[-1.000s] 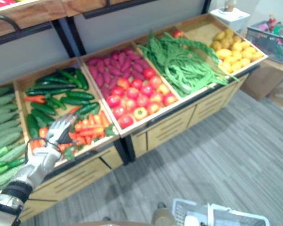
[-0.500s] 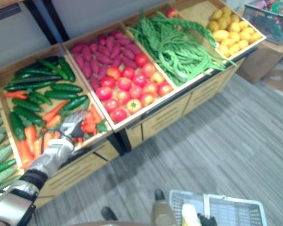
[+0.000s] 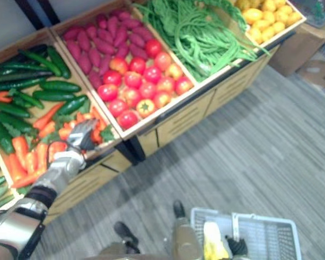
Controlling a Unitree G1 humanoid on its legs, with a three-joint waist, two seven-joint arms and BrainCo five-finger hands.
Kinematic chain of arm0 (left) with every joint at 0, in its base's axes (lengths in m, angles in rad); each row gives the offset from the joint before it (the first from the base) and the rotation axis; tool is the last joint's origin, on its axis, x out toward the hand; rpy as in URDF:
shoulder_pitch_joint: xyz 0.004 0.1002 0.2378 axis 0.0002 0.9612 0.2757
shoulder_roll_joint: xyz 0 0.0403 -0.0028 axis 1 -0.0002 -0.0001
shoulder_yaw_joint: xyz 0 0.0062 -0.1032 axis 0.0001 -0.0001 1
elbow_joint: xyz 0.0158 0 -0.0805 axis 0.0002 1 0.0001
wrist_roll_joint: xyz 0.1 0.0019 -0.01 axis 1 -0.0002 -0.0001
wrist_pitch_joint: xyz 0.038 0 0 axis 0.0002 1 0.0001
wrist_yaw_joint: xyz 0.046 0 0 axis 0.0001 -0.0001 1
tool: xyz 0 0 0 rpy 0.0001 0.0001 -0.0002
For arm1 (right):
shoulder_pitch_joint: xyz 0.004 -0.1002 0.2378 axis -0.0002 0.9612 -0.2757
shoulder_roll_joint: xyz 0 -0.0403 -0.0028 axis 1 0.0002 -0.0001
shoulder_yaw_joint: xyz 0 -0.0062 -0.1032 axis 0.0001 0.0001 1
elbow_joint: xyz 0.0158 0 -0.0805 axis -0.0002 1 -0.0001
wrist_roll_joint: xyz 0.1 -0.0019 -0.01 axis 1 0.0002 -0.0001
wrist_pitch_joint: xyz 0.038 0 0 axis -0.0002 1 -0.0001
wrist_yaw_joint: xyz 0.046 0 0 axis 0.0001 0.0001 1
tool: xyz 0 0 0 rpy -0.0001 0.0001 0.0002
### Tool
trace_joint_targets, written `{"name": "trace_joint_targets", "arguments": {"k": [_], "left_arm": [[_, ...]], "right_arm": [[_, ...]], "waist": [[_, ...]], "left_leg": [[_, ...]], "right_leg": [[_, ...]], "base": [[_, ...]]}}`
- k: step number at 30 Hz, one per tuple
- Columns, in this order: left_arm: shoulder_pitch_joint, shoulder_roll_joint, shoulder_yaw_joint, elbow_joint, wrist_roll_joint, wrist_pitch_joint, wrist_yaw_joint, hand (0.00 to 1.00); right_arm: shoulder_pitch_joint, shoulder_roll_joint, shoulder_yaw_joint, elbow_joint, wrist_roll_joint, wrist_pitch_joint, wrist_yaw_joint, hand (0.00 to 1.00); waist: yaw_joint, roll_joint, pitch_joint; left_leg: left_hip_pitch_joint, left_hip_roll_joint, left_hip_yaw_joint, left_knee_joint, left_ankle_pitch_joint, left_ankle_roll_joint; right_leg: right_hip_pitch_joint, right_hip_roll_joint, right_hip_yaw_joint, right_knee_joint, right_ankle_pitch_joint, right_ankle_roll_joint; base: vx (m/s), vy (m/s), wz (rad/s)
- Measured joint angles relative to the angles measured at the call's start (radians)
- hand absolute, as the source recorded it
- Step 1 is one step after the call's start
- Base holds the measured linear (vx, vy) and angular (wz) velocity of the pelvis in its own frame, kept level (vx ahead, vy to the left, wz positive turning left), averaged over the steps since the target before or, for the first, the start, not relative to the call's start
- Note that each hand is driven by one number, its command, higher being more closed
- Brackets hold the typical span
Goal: Pick vegetable in the basket
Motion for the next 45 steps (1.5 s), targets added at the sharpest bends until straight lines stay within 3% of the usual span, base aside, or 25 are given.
{"name": "trace_joint_targets", "arguments": {"k": [14,15,26,35,45], "left_arm": [[-0.001,0.002,0.079,0.027,0.0,0.011,-0.012,0.0],[-0.001,0.002,0.079,0.027,-0.001,0.011,-0.012,1.0],[-0.076,0.006,0.111,0.025,0.0,0.023,0.006,1.0],[-0.067,0.005,0.045,0.034,0.001,0.026,-0.035,1.0],[0.005,0.042,0.002,-0.073,0.038,0.023,-0.051,1.0]], "right_arm": [[-0.019,-0.002,0.022,0.0,0.0,0.0,-0.002,1.0],[-0.019,-0.002,0.026,-0.001,0.0,0.0,-0.002,1.0],[-0.031,-0.013,0.056,-0.009,0.0,0.0,-0.002,1.0],[-0.032,-0.011,0.056,-0.003,-0.002,0.002,-0.001,1.0],[-0.009,-0.007,0.029,0.008,-0.012,0.01,0.0,1.0]], "waist": [[0.013,-0.009,0.026],[0.016,-0.01,0.027],[0.022,-0.016,0.036],[0.02,-0.02,0.039],[0.012,-0.018,0.037]], "left_leg": [[-0.02,0.0,-0.001,0.0,0.003,0.003],[-0.02,0.0,-0.001,0.0,0.003,0.003],[-0.037,0.0,-0.001,0.0,0.007,0.005],[-0.021,0.002,-0.013,0.0,0.011,0.003],[0.032,-0.013,-0.116,0.0,0.026,0.014]], "right_leg": [[-0.004,-0.003,-0.001,-0.032,0.022,0.001],[-0.004,-0.003,-0.001,-0.032,0.022,0.001],[-0.022,-0.004,-0.002,-0.035,0.028,0.002],[0.002,-0.004,-0.011,-0.036,0.028,0.002],[0.117,-0.035,-0.117,-0.046,0.018,-0.003]], "base": [[0.01,-0.009,0.0],[0.03,-0.026,0.0],[0.02,-0.013,0.0],[0.03,-0.024,0.03],[-0.01,-0.007,0.28]]}}
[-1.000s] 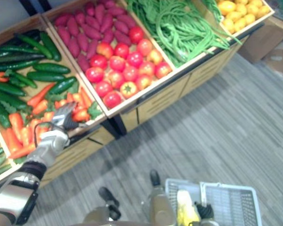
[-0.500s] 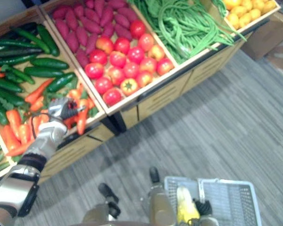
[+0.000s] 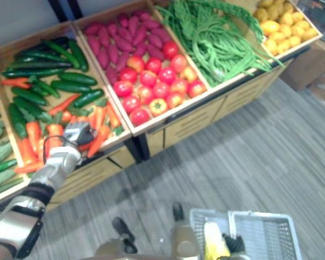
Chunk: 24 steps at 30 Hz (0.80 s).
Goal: Pick vegetable in the basket
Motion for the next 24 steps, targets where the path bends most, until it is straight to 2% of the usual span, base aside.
{"name": "trace_joint_targets", "arguments": {"k": [3,17,18,24], "left_arm": [[0.012,0.007,-0.005,-0.017,0.001,-0.003,-0.002,1.0],[0.047,0.034,-0.006,-0.135,-0.001,-0.016,-0.018,1.0],[0.047,0.037,-0.005,-0.149,-0.001,-0.016,-0.017,0.0],[0.069,0.033,0.019,-0.228,-0.024,-0.016,-0.018,0.0]], "right_arm": [[0.02,0.0,-0.014,0.0,-0.001,0.001,0.001,1.0],[0.062,0.007,-0.053,0.034,-0.002,0.022,0.003,1.0],[0.064,0.007,-0.06,0.036,-0.002,0.024,0.003,1.0],[0.071,0.008,-0.08,0.036,-0.002,0.035,0.013,1.0]], "waist": [[0.013,0.003,-0.015],[0.015,0.008,-0.091],[0.015,0.01,-0.094],[0.013,0.015,-0.098]], "left_leg": [[-0.001,-0.008,-0.025,0.0,-0.002,-0.002],[0.004,-0.028,-0.083,0.0,0.001,0.007],[0.008,-0.029,-0.084,0.0,0.003,0.009],[0.023,-0.029,-0.092,0.0,0.002,0.008]], "right_leg": [[0.012,-0.01,-0.02,0.0,-0.005,0.002],[0.066,-0.038,-0.073,-0.03,-0.007,0.016],[0.073,-0.038,-0.075,-0.034,-0.004,0.013],[0.093,-0.034,-0.081,-0.04,-0.006,0.011]], "base": [[-0.03,0.008,0.23],[0.03,0.004,0.12],[0.06,-0.005,0.05],[0.05,-0.006,0.01]]}}
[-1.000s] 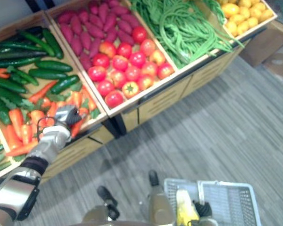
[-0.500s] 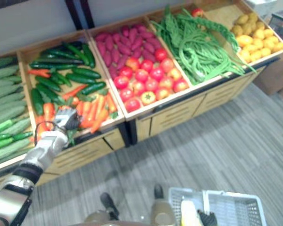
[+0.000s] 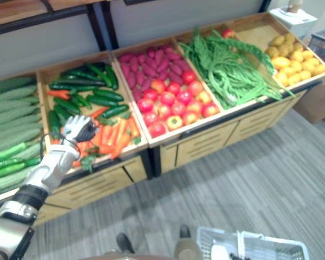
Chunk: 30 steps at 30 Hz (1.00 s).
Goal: Pick vegetable in the basket
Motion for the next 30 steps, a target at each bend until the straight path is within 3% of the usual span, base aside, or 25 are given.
{"name": "trace_joint_targets", "arguments": {"k": [3,7,15,30], "left_arm": [[0.051,-0.058,0.063,-0.047,-0.063,0.011,-0.013,0.0],[0.161,-0.169,0.148,-0.07,-0.186,0.059,-0.044,0.0],[0.342,-0.335,0.218,-0.079,-0.217,0.119,-0.043,0.0],[0.368,-0.372,0.259,-0.064,-0.232,0.134,-0.043,0.0]], "right_arm": [[0.0,0.004,-0.029,0.001,0.0,0.005,0.007,1.0],[-0.001,0.024,-0.071,0.012,-0.001,0.022,0.007,1.0],[-0.018,0.03,-0.072,0.039,-0.038,0.029,0.006,1.0],[-0.042,0.017,-0.067,0.077,-0.065,0.034,0.004,1.0]], "waist": [[0.0,0.002,-0.001],[0.0,0.0,-0.011],[0.001,-0.009,-0.033],[-0.002,-0.007,-0.052]], "left_leg": [[-0.002,-0.001,-0.012,0.0,0.0,0.0],[-0.004,-0.001,-0.03,0.0,-0.001,-0.001],[-0.005,-0.005,-0.041,0.001,-0.008,-0.003],[-0.003,-0.007,-0.039,0.001,-0.012,-0.002]], "right_leg": [[0.002,0.0,-0.008,0.003,-0.008,0.0],[0.005,0.002,-0.023,0.003,-0.021,0.002],[0.008,0.003,-0.023,0.002,-0.024,-0.002],[0.011,0.003,-0.015,-0.013,-0.021,0.0]], "base": [[0.03,-0.01,0.09],[0.03,-0.014,0.11],[0.05,-0.006,0.02],[0.02,-0.001,-0.01]]}}
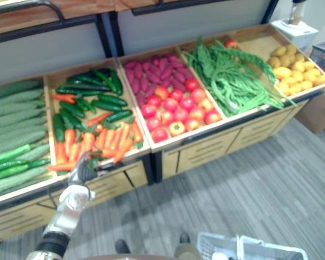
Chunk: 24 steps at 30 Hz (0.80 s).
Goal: Pick vegetable in the basket
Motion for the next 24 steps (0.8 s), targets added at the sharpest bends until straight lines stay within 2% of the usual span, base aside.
{"name": "trace_joint_targets", "arguments": {"k": [7,15,18,24], "left_arm": [[0.0,0.0,-0.012,0.004,0.005,0.0,0.0,0.0],[-0.003,0.013,-0.068,-0.032,0.092,-0.008,0.0,0.0],[-0.003,0.054,-0.095,-0.067,0.131,-0.023,-0.001,0.0],[-0.006,0.134,-0.114,-0.069,0.178,-0.025,-0.001,0.0]], "right_arm": [[-0.001,-0.001,0.009,0.001,0.0,0.0,-0.002,1.0],[-0.001,-0.002,0.018,0.001,0.004,0.0,-0.012,1.0],[-0.001,-0.004,0.018,0.001,0.005,0.0,-0.012,1.0],[-0.001,-0.007,0.018,0.002,0.007,0.0,-0.011,1.0]], "waist": [[0.0,0.001,-0.003],[0.0,0.004,-0.004],[0.0,0.007,-0.006],[0.0,0.008,-0.007]], "left_leg": [[0.007,0.0,0.003,0.001,-0.005,-0.002],[0.017,0.0,0.007,0.002,-0.013,-0.007],[0.017,0.0,0.007,0.003,-0.014,-0.008],[0.018,0.0,0.006,0.003,-0.015,-0.009]], "right_leg": [[0.005,0.002,0.011,-0.006,0.001,0.001],[0.009,0.004,0.022,-0.013,0.001,0.001],[0.009,0.005,0.023,-0.016,0.001,0.001],[0.009,0.005,0.025,-0.018,0.001,0.001]], "base": [[0.04,-0.002,-0.04],[0.05,-0.003,-0.06],[0.05,-0.005,-0.02],[0.03,-0.002,-0.01]]}}
